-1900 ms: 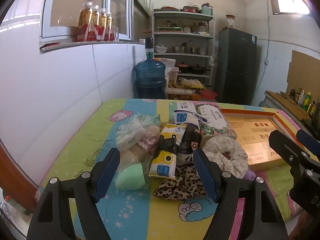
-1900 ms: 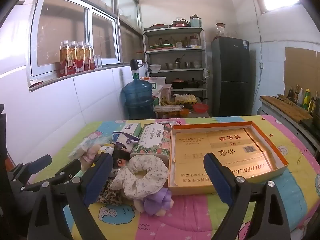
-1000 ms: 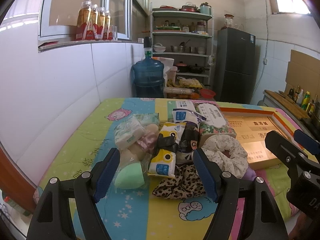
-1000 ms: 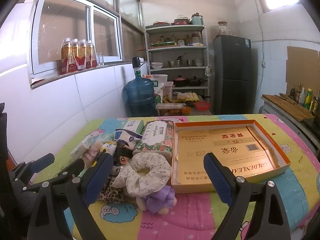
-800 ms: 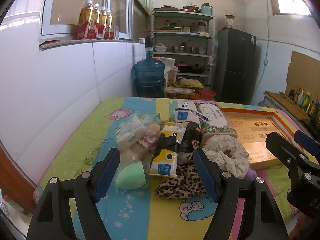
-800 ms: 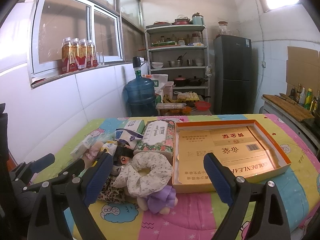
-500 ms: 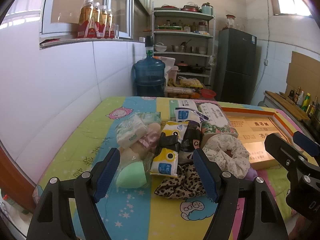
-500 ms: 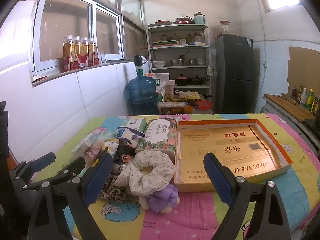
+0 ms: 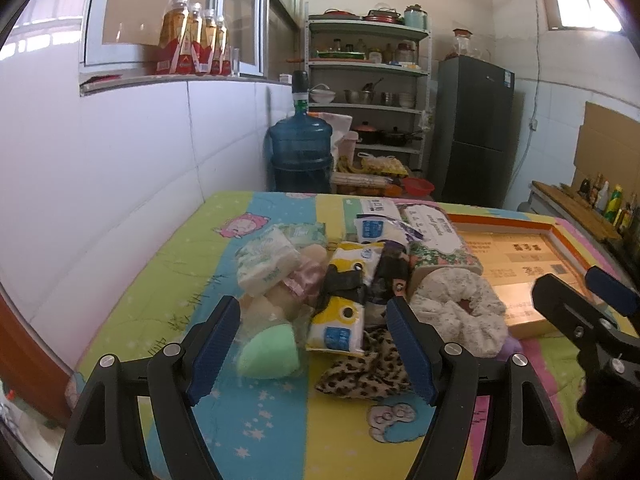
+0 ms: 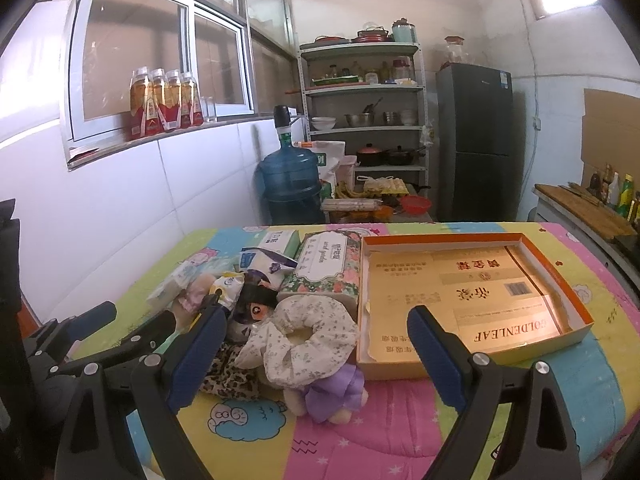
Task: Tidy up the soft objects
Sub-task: 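Grasp the white tissue pack with the left gripper while the right grasps the floral scrunchie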
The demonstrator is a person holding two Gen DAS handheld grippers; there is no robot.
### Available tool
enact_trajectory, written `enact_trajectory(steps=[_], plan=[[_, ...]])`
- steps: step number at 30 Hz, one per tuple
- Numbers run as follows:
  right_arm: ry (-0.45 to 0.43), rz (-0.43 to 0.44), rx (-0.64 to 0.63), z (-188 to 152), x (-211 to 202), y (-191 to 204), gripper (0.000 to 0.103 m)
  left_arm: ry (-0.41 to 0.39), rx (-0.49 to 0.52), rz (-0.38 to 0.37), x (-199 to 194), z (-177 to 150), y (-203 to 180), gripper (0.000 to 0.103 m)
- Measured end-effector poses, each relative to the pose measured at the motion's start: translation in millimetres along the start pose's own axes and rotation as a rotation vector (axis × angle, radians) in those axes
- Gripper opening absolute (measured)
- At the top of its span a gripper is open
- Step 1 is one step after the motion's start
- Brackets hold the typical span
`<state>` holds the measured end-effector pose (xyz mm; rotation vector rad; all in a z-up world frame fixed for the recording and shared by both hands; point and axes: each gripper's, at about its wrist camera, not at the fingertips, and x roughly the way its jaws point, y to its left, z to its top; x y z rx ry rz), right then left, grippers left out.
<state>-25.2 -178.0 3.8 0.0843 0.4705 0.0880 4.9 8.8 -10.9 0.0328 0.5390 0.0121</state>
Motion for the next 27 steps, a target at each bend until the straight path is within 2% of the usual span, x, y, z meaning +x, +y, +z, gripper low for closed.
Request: enact_trajectory(steps=[3,5,8,10,14,22,27], plan=[[0.019,0.012,0.006,-2.4,4.6,-3.4,0.093,-0.024,0.013,0.053,4.2,-1.3,7.9,0.077],[0.036,0.013,0.018,-5.3,9.3,-6.9,0.093,-0.057,-0.012,0.054,6.9,0.5,16.7,0.077],[0.058,0.026,0.031,-9.8,15.9,-10.5,0.093,-0.066,-0.023,0.067,8.6,1.3,32.7,0.077],[0.069,0.030,0.025,-12.7,19.9,-10.4,0.093,-0.080,-0.067,0.061,11.7,0.7,44.8,0.077],[0.109,0.046,0.002,-21.5,30.9,-6.1,0.092,-0.056,-0.113,0.063,19.7,-1.9,65.5,0.077],[0.147,0.139,0.014,-24.2,42.6,0.2,0.085,0.054,-0.131,-0.020,49.6,-12.1,77.8,0.077],[0.172,0.153,0.002,-22.6,56.1,4.5,0.075,0.080,-0.157,-0.121,64.2,-1.5,80.8,0.077]])
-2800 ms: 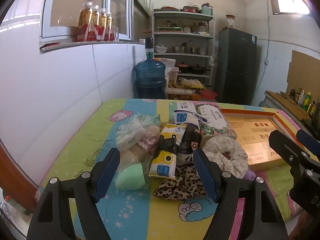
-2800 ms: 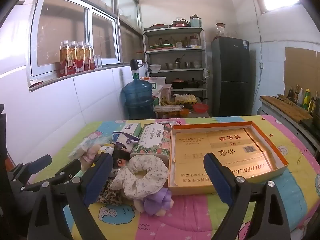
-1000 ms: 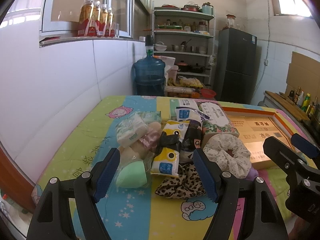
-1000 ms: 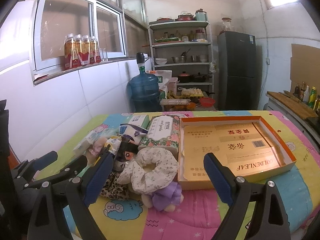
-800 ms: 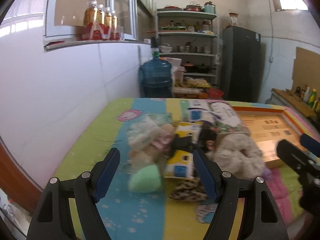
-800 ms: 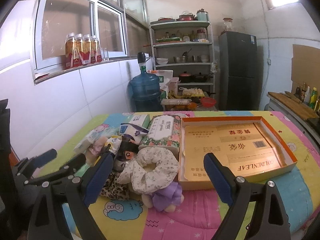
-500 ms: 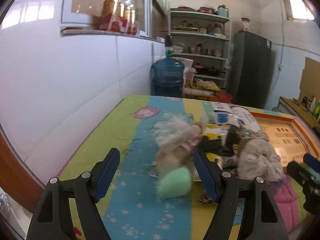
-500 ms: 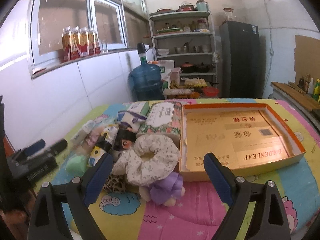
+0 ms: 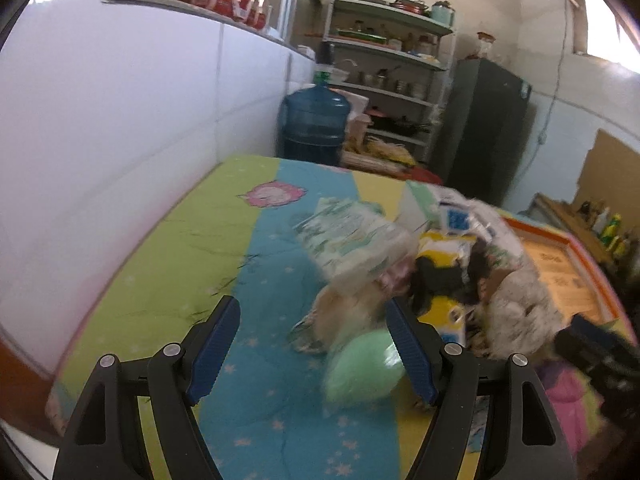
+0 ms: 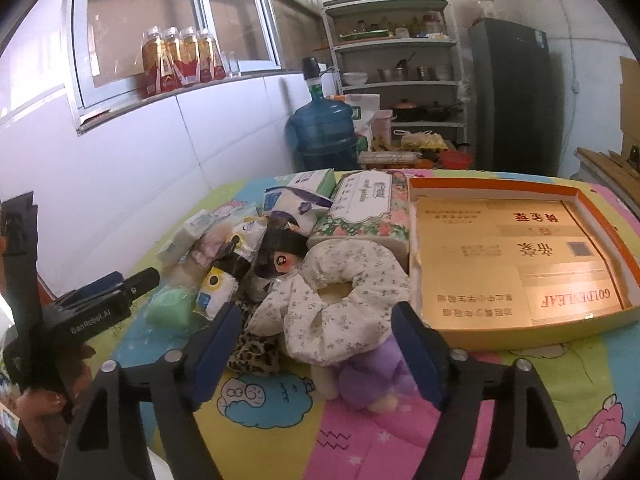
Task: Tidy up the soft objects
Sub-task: 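Grasp the white tissue pack with the left gripper while the right grasps the floral scrunchie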
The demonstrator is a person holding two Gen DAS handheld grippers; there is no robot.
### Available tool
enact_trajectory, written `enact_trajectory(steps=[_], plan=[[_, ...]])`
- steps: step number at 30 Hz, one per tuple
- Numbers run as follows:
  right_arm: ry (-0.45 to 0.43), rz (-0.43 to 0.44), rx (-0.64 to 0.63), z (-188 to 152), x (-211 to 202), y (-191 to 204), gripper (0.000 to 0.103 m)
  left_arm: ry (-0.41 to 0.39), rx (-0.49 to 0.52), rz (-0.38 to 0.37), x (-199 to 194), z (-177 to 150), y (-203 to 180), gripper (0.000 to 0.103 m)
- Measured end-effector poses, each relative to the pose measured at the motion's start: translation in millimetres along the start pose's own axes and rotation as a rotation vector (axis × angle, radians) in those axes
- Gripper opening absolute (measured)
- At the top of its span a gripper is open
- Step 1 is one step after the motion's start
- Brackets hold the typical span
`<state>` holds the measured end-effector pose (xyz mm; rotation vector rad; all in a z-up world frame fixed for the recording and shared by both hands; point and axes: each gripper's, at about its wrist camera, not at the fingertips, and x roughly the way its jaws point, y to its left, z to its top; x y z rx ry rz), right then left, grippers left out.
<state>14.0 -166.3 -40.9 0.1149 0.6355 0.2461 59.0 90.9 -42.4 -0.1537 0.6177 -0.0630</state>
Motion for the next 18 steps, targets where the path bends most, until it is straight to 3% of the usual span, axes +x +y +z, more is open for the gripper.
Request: enact_trajectory(steps=[4,14,18], plan=[[0.001,0.015,-0.014,4.6,8.1,4.7,0.075,-0.012,0.026,-0.042,7.8,17.6,-12.2,0.077],[0.020,0.039,-0.018,7.8,25.5,4.4,0.074,0.049,0.127,0.002,54.7,36.2,-34.5,0.077],[0.037,0.042,-0.011,7.8,35.3,2.0,0.074,0.080,0.110,-0.010,66.6,32.8,-25.9,0.063]])
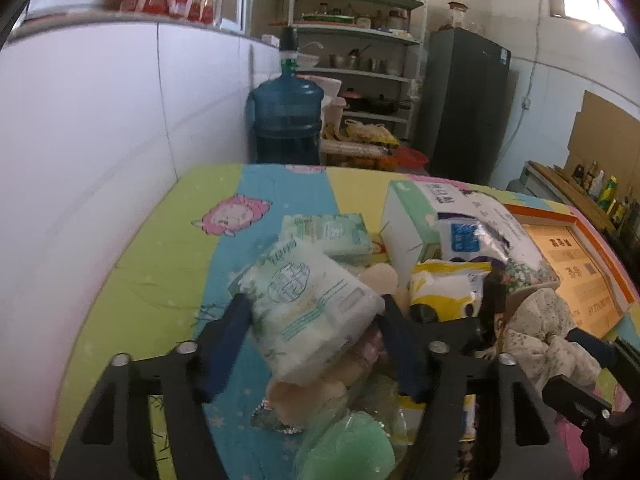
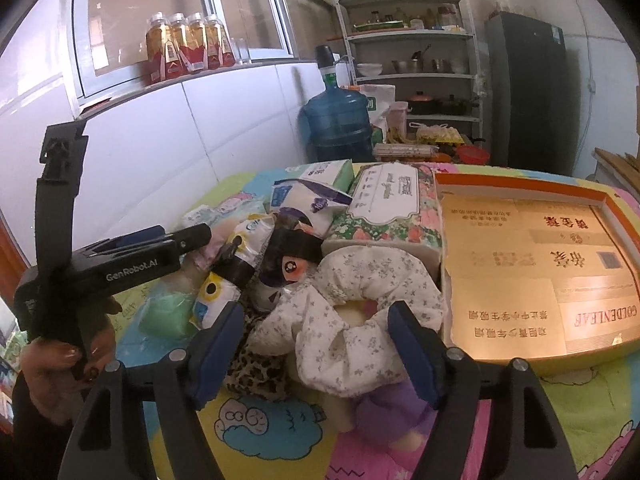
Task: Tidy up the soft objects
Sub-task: 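Grasp the white tissue pack with the left gripper while the right grasps the floral scrunchie, then carry the tissue pack and scrunchie over the orange-rimmed box with both grippers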
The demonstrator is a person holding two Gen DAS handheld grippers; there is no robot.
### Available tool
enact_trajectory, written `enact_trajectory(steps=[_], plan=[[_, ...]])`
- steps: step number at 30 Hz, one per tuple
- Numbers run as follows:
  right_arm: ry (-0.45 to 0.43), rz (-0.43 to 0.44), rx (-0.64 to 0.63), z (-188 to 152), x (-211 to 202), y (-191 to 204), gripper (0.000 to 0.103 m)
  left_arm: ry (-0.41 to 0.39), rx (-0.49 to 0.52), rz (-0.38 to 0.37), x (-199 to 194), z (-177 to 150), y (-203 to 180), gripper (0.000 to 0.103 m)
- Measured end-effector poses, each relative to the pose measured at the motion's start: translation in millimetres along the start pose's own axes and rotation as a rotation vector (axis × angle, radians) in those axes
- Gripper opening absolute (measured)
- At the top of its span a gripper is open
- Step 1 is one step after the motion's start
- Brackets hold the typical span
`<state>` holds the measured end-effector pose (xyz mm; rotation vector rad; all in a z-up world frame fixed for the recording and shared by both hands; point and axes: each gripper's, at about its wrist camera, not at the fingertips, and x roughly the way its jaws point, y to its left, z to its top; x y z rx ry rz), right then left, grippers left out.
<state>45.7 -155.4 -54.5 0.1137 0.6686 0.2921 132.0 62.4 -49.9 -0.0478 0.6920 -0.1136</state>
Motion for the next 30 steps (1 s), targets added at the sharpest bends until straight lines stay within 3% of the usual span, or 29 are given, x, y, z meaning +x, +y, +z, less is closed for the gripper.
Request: enact_trajectory(steps=[2,4,6,8,9,18,30], plan=[[0.008,0.004,0.005,-1.4,3.0,-2.1,0.074,-0.006,-0.023,-0.026,1.4,-1.2,4.0,0.058],[0.008,0.005,0.006,-1.9,4.0,-4.1,0.063,-0.023,-0.045,-0.044,-0.1,-2.7,7.4,0.048],[-0.001,0.009,0.014,-2.1,3.4,-6.3,0.042,-0.048,-0.067,-0.051,-4.2,-5.1,11.6,0.039],[-0.013,0.033,0.044,-2.3,1.2,-13.7,0.026,-0.063,-0.087,-0.061,-7.9,-7.1,16.0,0.035],[-0.017,0.046,0.057,-2.6,0.6,-17.0,0.023,-0.067,-0.093,-0.065,-9.5,-8.4,17.4,0.033],[-0.045,0.093,0.057,-2.5,-11.3,-19.2,0.015,-0.141,-0.115,-0.053,-34.9,-9.3,21.7,0.028],[-0.141,0.103,0.006,9.8,-44.2,-7.9,0.014,-0.191,-0.105,-0.056,-64.6,-5.4,14.5,0.028]])
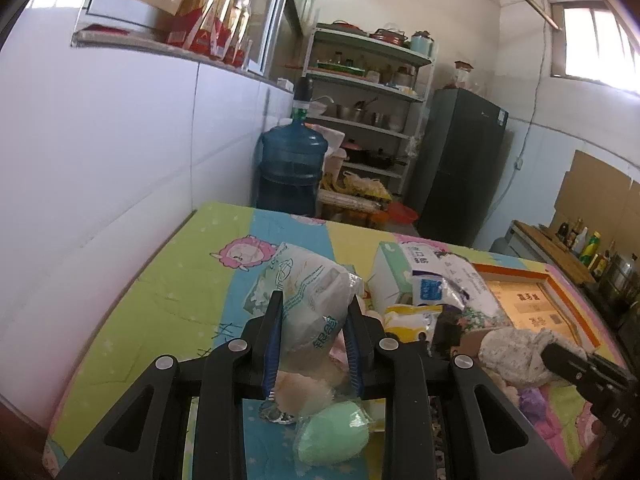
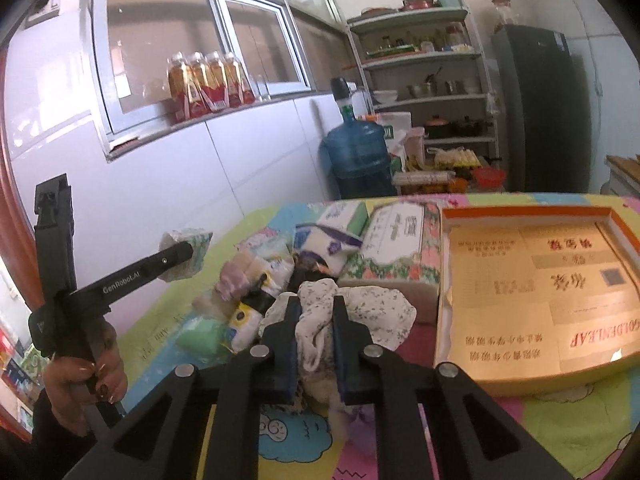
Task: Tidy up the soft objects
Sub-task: 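Carry the tissue pack and scrunchie over the orange-rimmed box with both grippers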
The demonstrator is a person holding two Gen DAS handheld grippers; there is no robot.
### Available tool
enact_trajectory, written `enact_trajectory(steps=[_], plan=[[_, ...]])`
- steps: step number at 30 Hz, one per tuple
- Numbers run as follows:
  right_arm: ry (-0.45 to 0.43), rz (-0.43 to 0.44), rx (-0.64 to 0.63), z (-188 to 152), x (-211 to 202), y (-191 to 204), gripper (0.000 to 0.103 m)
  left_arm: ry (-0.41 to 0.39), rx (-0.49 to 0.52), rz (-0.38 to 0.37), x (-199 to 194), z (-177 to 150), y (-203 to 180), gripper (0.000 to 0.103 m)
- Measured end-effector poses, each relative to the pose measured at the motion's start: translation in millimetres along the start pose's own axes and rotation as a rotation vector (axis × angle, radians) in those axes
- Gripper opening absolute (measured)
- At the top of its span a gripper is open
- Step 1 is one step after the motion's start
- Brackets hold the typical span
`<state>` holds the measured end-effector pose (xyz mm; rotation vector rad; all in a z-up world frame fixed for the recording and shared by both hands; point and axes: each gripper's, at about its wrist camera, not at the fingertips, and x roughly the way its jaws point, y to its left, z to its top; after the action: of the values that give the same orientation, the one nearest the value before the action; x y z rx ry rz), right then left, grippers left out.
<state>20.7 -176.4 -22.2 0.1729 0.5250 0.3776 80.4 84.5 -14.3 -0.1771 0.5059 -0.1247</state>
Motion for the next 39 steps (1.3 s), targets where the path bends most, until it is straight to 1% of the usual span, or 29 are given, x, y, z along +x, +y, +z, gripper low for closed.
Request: enact_trajectory(steps=[12,17,23,29,39], plan=[[-0.099,-0.041,-0.025,21.1,-33.8,-8.3,0.014,-0.014,0.072,-0.034,-17.3,8.8,-35.8,0.028],[-0.147,-0.084,-0.032,27.9,-51.5,-20.7,0.014,-0.012,0.098,-0.074,-20.4,11.8,-59.1,0.028],[-0.197,-0.140,-0.010,32.4,-74.4,-44.4,0.014,-0.017,0.157,-0.160,-22.4,13.3,-102.5,0.028],[-0.222,-0.181,0.033,32.0,-90.9,-74.2,0.014,-0.009,0.218,-0.237,-17.9,10.4,-151.8,0.028],[-0.239,-0.208,0.103,26.6,-102.8,-120.2,0.014,0.022,0.257,-0.316,0.9,2.2,-217.1,0.028]])
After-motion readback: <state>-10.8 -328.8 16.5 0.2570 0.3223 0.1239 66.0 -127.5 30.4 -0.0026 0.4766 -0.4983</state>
